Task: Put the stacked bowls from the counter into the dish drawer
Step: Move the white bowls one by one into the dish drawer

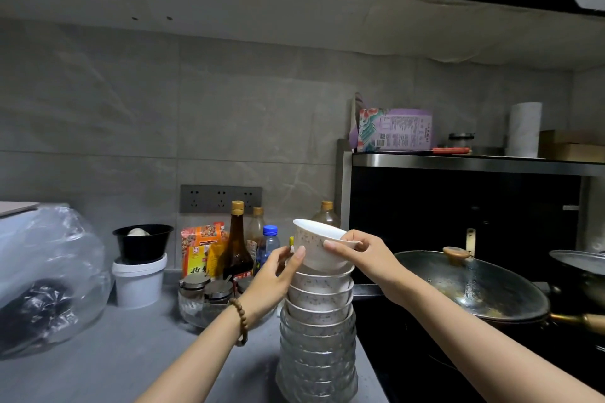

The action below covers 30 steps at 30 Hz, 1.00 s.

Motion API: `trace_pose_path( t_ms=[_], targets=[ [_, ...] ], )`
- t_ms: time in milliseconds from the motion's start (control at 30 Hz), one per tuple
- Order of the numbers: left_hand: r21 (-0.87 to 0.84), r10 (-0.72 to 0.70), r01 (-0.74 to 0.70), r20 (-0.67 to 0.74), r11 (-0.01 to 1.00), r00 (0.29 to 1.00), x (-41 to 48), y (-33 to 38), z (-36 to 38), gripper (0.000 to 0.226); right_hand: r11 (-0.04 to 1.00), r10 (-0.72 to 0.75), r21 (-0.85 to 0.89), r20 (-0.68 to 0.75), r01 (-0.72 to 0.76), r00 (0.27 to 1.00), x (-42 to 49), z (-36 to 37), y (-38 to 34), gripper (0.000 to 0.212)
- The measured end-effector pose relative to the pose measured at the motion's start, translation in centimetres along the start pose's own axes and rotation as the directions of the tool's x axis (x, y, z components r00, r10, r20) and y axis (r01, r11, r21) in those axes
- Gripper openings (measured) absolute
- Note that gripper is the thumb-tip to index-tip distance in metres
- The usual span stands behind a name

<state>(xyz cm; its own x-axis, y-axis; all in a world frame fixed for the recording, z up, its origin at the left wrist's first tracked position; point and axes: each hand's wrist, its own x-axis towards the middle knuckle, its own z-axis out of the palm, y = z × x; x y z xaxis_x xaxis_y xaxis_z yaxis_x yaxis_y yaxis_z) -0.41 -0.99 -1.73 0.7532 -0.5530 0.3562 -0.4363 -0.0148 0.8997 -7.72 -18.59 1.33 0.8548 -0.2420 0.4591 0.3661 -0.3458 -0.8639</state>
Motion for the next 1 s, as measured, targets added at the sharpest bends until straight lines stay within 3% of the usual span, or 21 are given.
trace_pose_path(
  t_ms=[267, 400, 500, 633, 800, 1000],
  targets=[
    [0.079, 0.205, -0.199, -0.075, 0.977, 0.976, -0.6, 4.0, 0.7, 0.078, 0.992, -0.109, 0.066, -0.008, 0.11, 0.994, -2.1, -2.5, -2.8, 0.039],
    [-0.068, 0.313, -0.311, 0.016, 0.948, 0.95, -1.9, 7.1, 4.4, 0.052, 0.986, -0.135, 0.094, -0.019, 0.136, 0.991, -4.9, -5.0, -4.4, 0.033],
    [-0.225, 0.335, -0.312, 0.071, 0.923, 0.94, -2.8, 8.5, 8.3, 0.046, 0.99, -0.092, 0.1, -0.035, 0.095, 0.995, -8.0, -7.6, -4.9, 0.044],
    [-0.334, 0.276, -0.199, 0.202, 0.921, 0.94, -4.3, 8.7, 14.2, 0.074, 0.996, -0.051, 0.072, -0.078, 0.057, 0.996, -13.0, -12.0, -3.7, 0.071],
    [-0.37, 0.189, -0.045, 0.362, 0.928, 0.913, -6.7, 6.9, 22.9, 0.074, 0.994, 0.09, 0.072, -0.149, -0.08, 0.985, -20.5, -17.5, -0.7, 0.057],
    [-0.341, 0.039, 0.164, 0.517, 0.926, 0.855, -10.2, 2.4, 33.0, 0.078, 0.969, 0.198, -0.087, -0.281, -0.23, 0.939, -29.4, -23.4, 4.0, 0.038]
  ],
)
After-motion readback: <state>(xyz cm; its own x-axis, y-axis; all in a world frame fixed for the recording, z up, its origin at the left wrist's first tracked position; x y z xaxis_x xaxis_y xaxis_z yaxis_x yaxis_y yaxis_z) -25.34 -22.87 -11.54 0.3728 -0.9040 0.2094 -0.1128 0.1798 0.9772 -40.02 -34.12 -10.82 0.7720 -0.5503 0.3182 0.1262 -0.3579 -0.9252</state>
